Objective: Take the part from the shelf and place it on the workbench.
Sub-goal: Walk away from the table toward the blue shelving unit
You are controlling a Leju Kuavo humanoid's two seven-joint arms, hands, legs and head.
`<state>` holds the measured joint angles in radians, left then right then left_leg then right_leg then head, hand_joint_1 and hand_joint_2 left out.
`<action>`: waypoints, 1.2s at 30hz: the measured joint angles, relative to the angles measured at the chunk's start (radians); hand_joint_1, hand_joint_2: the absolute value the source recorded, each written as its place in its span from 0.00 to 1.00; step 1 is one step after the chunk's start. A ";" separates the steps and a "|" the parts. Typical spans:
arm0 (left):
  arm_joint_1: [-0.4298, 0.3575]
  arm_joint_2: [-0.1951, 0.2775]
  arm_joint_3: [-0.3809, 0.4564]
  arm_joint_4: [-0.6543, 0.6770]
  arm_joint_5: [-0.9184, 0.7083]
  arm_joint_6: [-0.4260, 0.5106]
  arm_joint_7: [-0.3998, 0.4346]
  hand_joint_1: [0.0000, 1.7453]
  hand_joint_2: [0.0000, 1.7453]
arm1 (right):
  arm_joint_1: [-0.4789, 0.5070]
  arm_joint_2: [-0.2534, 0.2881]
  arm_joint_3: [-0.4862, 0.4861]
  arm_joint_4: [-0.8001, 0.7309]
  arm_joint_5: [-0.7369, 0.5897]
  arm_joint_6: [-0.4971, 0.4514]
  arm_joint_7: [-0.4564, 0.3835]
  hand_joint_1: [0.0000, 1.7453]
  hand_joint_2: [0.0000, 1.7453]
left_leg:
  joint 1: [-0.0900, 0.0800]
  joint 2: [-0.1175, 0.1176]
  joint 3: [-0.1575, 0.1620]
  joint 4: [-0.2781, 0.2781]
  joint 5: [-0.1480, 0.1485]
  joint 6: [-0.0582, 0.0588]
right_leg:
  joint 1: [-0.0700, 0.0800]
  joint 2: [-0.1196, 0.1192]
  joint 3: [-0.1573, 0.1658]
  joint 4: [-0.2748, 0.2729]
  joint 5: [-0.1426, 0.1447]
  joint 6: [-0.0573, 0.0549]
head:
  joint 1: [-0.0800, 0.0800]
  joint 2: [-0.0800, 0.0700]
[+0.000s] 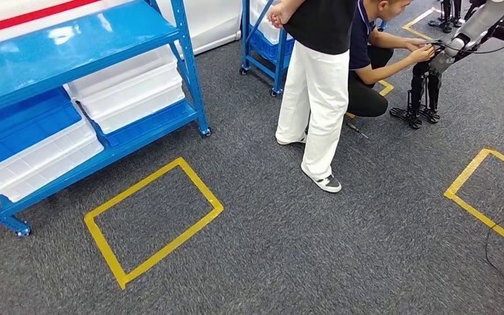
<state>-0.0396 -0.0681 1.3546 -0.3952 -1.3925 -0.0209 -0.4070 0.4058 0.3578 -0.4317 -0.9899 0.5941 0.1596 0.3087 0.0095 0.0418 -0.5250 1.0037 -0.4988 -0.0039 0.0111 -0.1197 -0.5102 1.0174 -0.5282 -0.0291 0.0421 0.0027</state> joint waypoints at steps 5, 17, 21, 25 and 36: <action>0.001 -0.001 -0.003 -0.002 0.000 0.000 0.000 0.00 0.00 | 0.001 -0.001 -0.004 0.000 0.001 0.000 0.001 0.00 0.00 | 0.012 -0.042 -0.004 -0.017 0.024 0.027 | -0.012 0.098 -0.058 0.145 -0.101 0.026 | 0.000 0.000; 0.004 -0.002 -0.005 0.000 0.002 0.002 0.001 0.00 0.00 | 0.014 -0.002 -0.009 -0.016 -0.001 0.011 0.006 0.00 0.00 | 0.021 -0.156 -0.042 0.002 0.038 -0.025 | -0.023 0.161 0.003 0.000 0.002 0.004 | 0.000 0.000; -0.002 -0.004 -0.005 0.003 0.004 0.006 0.001 0.00 0.00 | 0.024 -0.002 -0.010 -0.023 -0.001 0.015 0.007 0.00 0.00 | 0.018 -0.061 -0.132 0.201 -0.082 -0.033 | -0.016 0.101 -0.005 -0.008 0.012 -0.022 | -0.001 0.000; 0.002 -0.004 -0.005 0.008 0.007 0.007 0.001 0.00 0.00 | 0.027 -0.002 -0.012 -0.025 -0.001 0.015 0.007 0.00 0.00 | 0.016 -0.039 -0.112 0.216 -0.067 -0.029 | -0.003 0.042 -0.010 -0.002 0.008 -0.026 | -0.001 0.000; -0.004 0.004 -0.004 0.025 0.011 0.020 0.001 0.00 0.00 | 0.031 -0.002 -0.016 -0.043 0.004 0.020 0.006 0.00 0.00 | 0.007 -0.039 0.001 -0.029 0.032 0.033 | -0.013 0.104 -0.069 0.169 -0.110 0.025 | 0.000 0.000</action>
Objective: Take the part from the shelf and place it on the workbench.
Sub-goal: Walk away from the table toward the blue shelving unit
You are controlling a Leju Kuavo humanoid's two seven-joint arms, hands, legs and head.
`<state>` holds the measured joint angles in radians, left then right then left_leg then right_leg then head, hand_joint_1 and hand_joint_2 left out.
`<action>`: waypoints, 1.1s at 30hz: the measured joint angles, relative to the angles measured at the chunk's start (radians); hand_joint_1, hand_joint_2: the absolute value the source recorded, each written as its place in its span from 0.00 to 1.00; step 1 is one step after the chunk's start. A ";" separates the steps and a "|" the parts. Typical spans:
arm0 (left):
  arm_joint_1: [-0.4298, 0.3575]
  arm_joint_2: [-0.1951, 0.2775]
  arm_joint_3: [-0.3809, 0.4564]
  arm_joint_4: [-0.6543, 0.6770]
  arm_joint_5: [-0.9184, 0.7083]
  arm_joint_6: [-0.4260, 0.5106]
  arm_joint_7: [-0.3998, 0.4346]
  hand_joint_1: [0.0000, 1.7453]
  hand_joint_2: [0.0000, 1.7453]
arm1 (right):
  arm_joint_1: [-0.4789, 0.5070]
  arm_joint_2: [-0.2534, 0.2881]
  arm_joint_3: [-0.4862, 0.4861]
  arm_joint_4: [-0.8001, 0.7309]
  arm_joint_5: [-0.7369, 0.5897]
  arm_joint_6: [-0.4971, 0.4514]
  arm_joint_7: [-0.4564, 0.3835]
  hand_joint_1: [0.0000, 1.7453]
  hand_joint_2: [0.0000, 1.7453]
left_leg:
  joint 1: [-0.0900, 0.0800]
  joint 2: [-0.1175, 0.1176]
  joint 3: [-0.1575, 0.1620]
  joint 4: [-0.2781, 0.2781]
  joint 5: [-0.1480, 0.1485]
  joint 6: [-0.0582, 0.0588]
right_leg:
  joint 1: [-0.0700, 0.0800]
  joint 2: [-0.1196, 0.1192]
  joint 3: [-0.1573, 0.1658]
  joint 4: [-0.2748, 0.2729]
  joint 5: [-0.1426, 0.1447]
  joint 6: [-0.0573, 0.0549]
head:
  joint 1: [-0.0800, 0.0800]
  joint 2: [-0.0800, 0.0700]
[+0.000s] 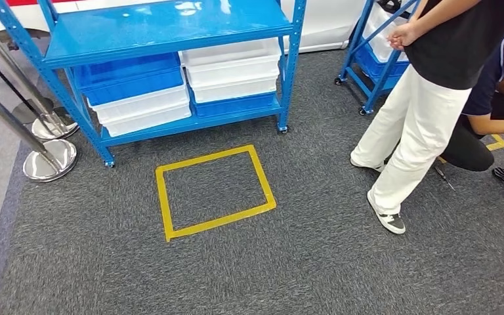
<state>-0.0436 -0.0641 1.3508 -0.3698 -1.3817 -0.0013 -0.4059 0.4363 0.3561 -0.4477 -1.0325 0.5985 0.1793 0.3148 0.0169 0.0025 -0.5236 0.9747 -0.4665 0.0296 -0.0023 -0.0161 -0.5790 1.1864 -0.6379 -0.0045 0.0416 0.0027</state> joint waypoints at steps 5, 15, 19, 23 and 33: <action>0.002 0.001 0.000 0.020 0.000 0.006 0.004 0.00 0.00 | 0.001 -0.001 -0.003 -0.003 0.002 -0.010 -0.002 0.00 0.00 | 0.006 -0.044 -0.008 0.016 -0.003 -0.009 | -0.019 0.016 0.003 -0.017 0.064 0.018 | 0.000 0.000; -0.007 0.019 0.002 0.055 0.010 0.006 -0.020 0.00 0.00 | 0.016 0.000 0.000 -0.029 -0.017 -0.057 0.013 0.00 0.00 | 0.009 -0.019 -0.094 0.197 -0.114 -0.062 | -0.013 0.013 0.045 -0.153 0.119 -0.033 | 0.000 0.000; -0.008 0.023 0.003 0.064 0.017 -0.002 -0.031 0.00 0.00 | 0.021 0.000 0.000 -0.033 -0.017 -0.054 0.013 0.00 0.00 | 0.007 -0.010 -0.133 0.290 -0.122 -0.057 | -0.002 -0.003 0.046 -0.152 0.112 -0.039 | 0.000 0.000; -0.012 0.028 0.006 0.069 0.018 -0.002 -0.038 0.00 0.00 | 0.022 0.000 0.001 -0.040 -0.017 -0.054 0.013 0.00 0.00 | -0.009 0.005 -0.012 0.054 -0.039 -0.024 | 0.003 -0.012 0.061 -0.155 0.100 -0.026 | 0.000 0.000; -0.010 0.026 0.018 0.084 0.021 -0.003 -0.044 0.00 0.00 | 0.024 0.000 -0.001 -0.050 -0.016 -0.055 0.015 0.00 0.00 | -0.006 -0.006 0.056 0.004 -0.058 0.005 | -0.009 0.012 -0.088 0.109 0.015 0.019 | 0.000 0.000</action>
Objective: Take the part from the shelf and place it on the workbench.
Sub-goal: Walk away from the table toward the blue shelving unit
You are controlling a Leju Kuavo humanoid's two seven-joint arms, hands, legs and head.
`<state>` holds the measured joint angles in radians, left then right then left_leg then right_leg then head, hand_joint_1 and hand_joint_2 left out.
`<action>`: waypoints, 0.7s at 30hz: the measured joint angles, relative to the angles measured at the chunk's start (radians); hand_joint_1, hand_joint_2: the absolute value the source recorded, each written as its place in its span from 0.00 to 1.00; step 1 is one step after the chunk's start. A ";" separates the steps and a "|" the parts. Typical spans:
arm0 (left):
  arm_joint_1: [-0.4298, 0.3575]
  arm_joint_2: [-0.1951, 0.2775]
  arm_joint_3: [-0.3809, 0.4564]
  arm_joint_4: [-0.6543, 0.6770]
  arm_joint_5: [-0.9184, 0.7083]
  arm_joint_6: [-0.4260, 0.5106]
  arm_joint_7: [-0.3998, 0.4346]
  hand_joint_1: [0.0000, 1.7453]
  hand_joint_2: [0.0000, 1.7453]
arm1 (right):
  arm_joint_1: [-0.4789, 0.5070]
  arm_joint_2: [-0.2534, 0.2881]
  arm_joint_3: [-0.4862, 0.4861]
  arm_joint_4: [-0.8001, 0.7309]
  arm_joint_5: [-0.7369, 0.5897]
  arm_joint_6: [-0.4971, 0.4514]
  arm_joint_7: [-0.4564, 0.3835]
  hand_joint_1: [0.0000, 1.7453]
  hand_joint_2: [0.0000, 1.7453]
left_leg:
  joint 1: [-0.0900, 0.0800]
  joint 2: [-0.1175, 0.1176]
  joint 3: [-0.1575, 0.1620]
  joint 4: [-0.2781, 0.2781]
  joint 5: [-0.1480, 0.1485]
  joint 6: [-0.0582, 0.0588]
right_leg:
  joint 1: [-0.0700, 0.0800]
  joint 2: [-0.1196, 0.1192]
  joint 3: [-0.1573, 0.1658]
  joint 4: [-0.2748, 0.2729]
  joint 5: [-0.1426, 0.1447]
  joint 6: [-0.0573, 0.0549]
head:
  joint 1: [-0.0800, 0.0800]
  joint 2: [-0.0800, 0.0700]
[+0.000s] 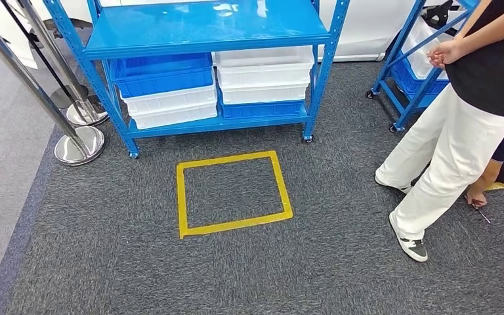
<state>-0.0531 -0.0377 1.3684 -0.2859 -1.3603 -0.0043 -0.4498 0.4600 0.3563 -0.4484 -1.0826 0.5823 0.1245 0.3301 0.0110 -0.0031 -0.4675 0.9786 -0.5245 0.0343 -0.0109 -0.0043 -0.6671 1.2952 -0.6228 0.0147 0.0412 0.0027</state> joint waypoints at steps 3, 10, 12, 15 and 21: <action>0.001 -0.006 0.001 0.004 0.000 0.000 0.000 0.00 0.00 | 0.005 0.000 -0.001 -0.001 0.000 -0.002 0.002 0.00 0.00 | 0.002 -0.006 0.034 0.000 -0.027 -0.008 | -0.004 0.001 0.027 -0.133 0.112 -0.002 | 0.000 0.000; -0.008 -0.015 0.001 0.006 -0.004 0.018 -0.001 0.00 0.00 | 0.008 0.000 -0.004 -0.008 0.012 -0.005 0.005 0.00 0.00 | 0.002 -0.006 0.041 0.054 -0.053 -0.047 | 0.002 -0.002 0.073 -0.244 0.152 -0.049 | 0.000 0.000; -0.010 -0.017 0.001 0.007 -0.007 0.029 0.002 0.00 0.00 | 0.007 0.000 -0.004 -0.011 0.038 -0.004 0.004 0.00 0.00 | 0.004 -0.004 -0.023 0.163 -0.088 -0.054 | 0.001 -0.010 0.089 -0.255 0.145 -0.059 | 0.000 0.000; -0.007 -0.019 0.001 0.007 -0.011 0.040 0.006 0.00 0.00 | 0.005 0.000 -0.005 -0.013 0.064 -0.003 0.001 0.00 0.00 | 0.004 -0.003 -0.126 0.287 -0.135 -0.061 | 0.004 -0.024 0.106 -0.256 0.129 -0.065 | 0.000 0.000; -0.012 -0.022 0.001 0.007 -0.012 0.045 0.006 0.00 0.00 | -0.001 0.000 -0.010 -0.013 0.073 -0.001 -0.001 0.00 0.00 | -0.012 0.075 -0.086 0.052 0.022 -0.036 | 0.011 -0.075 0.149 -0.255 0.094 -0.047 | 0.000 0.000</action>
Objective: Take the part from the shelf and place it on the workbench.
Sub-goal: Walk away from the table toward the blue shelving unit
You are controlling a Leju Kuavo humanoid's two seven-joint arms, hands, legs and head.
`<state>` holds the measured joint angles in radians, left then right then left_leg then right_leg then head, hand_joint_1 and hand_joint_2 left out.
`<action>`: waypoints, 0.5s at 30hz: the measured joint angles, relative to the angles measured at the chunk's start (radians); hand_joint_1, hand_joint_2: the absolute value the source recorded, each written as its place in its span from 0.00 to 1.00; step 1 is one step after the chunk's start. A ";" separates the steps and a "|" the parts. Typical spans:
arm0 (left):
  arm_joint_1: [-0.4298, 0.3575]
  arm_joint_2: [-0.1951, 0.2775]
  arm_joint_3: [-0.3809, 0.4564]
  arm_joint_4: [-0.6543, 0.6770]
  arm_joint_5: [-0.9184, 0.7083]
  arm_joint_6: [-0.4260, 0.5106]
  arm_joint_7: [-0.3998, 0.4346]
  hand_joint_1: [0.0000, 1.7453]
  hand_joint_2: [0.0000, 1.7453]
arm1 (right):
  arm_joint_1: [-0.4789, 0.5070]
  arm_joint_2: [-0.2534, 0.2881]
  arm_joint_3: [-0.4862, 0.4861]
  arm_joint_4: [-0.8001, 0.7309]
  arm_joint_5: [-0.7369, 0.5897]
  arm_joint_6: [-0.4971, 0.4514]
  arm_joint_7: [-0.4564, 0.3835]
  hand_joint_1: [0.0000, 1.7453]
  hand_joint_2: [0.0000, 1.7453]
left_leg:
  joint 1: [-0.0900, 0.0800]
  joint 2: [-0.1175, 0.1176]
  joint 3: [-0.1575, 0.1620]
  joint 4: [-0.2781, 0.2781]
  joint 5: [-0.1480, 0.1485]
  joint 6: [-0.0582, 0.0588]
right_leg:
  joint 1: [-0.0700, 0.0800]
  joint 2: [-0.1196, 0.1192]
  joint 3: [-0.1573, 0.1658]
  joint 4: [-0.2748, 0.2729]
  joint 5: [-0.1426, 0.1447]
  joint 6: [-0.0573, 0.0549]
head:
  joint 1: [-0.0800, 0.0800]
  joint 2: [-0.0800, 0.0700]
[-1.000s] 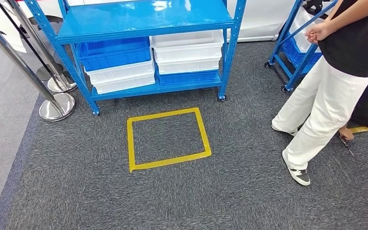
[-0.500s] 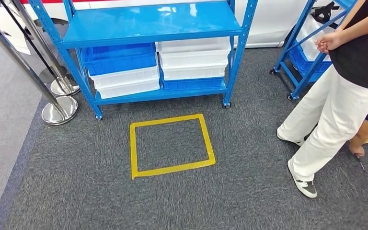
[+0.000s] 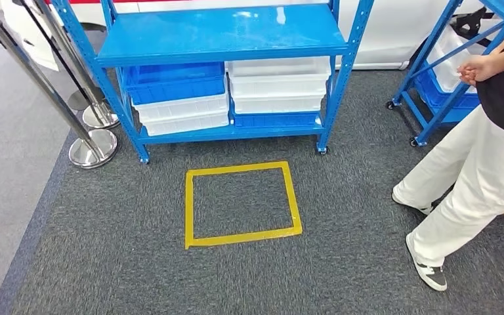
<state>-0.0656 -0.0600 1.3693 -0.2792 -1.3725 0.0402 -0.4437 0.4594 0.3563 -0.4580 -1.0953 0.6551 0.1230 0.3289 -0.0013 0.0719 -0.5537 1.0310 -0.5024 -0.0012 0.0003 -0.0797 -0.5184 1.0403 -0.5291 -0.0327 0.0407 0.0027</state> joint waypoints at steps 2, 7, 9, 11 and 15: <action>0.001 -0.001 0.000 0.000 0.000 0.001 0.000 0.00 0.00 | -0.003 0.000 -0.001 0.000 0.000 0.001 0.000 0.00 0.00 | -0.002 -0.009 -0.002 -0.004 0.005 0.011 | 0.005 -0.022 0.007 -0.001 -0.008 0.012 | 0.000 0.000; 0.000 -0.008 0.000 0.000 0.000 0.001 -0.002 0.00 0.00 | -0.008 0.000 -0.009 0.000 0.009 0.006 -0.004 0.00 0.00 | 0.009 -0.064 0.004 -0.020 0.030 0.034 | -0.005 0.063 -0.062 0.166 -0.114 0.036 | 0.000 0.000; -0.002 -0.010 -0.001 0.000 0.000 0.001 -0.004 0.00 0.00 | -0.010 0.000 -0.016 0.003 0.016 0.011 -0.007 0.00 0.00 | 0.009 -0.089 0.004 -0.019 0.030 0.036 | -0.007 0.074 -0.116 0.259 -0.137 0.039 | 0.000 0.000; -0.001 -0.015 -0.001 0.000 0.001 0.001 -0.007 0.00 0.00 | -0.013 0.000 -0.023 0.008 0.009 0.003 -0.011 0.00 0.00 | 0.009 -0.108 0.007 -0.017 0.027 0.036 | -0.008 0.076 -0.111 0.221 -0.083 0.038 | 0.000 0.000; 0.003 -0.026 -0.002 -0.004 0.008 -0.007 -0.014 0.00 0.00 | -0.025 -0.001 -0.033 0.014 -0.023 -0.029 -0.014 0.00 0.00 | 0.004 -0.127 0.012 -0.011 0.010 0.020 | -0.005 0.089 -0.034 0.014 0.019 0.025 | 0.000 0.000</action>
<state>-0.0626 -0.0856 1.3676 -0.2828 -1.3648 0.0337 -0.4573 0.4346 0.3557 -0.4911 -1.0808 0.6326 0.0938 0.3150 0.0023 -0.0550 -0.5417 1.0199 -0.4922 0.0184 -0.0046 0.0094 -0.5525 1.0546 -0.5102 -0.0081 0.0406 0.0027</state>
